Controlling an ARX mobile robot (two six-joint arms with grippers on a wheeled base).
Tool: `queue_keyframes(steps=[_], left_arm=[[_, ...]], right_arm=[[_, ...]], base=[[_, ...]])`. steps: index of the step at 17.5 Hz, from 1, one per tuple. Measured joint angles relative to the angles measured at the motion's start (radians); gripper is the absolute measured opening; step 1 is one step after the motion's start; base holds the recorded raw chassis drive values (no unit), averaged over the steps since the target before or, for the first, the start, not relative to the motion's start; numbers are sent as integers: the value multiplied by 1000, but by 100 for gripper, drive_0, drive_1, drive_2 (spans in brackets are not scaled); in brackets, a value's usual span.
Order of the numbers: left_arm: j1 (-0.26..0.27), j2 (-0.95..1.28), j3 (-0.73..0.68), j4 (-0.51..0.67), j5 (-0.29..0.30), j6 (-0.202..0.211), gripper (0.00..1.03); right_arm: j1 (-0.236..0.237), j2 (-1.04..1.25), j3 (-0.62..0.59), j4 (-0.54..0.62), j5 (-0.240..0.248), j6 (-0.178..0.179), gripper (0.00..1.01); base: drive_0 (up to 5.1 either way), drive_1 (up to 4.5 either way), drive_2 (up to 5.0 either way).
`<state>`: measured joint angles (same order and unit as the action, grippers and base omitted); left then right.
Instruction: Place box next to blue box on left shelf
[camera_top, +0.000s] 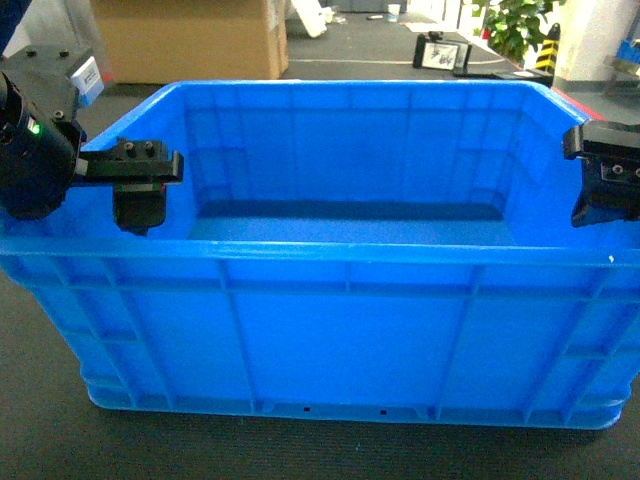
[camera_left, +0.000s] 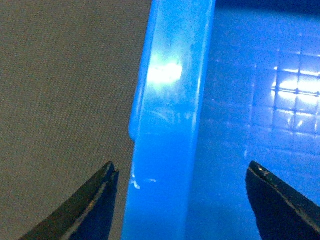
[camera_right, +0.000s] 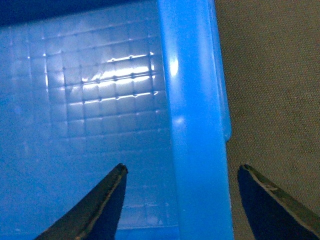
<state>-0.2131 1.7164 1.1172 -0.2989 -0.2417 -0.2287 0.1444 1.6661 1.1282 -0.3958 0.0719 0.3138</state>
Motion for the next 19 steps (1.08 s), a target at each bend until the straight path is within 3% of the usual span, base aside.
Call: queue_keyframes(steps=[5,6,7,12,15,19], left_arm=[[5,5,20,-39,31,-10,33],[5,5,22,-48,48,-2,31],[3,4,22,-48,43,5,31],[-37,-101,-71,-27,-29,27,31],[-96,-282,-159,-34,-101,50,31],[-199,-469,-278,-30,-209,13,31]], right_arm=[[-1,6,0,-3,16,-5,25],[0,6,0,0,23,-15,16],[0,2,-4,5,21,-57,11],[34,-120,-129,47,33,-79,9],[56,-312,-245,50,51,-77,9],[86,-497,-337,49,89,-84,9]], base=[[0,0,0],[0,0,0],[0,0,0],[0,0,0],[0,0,0],[0,0,0]])
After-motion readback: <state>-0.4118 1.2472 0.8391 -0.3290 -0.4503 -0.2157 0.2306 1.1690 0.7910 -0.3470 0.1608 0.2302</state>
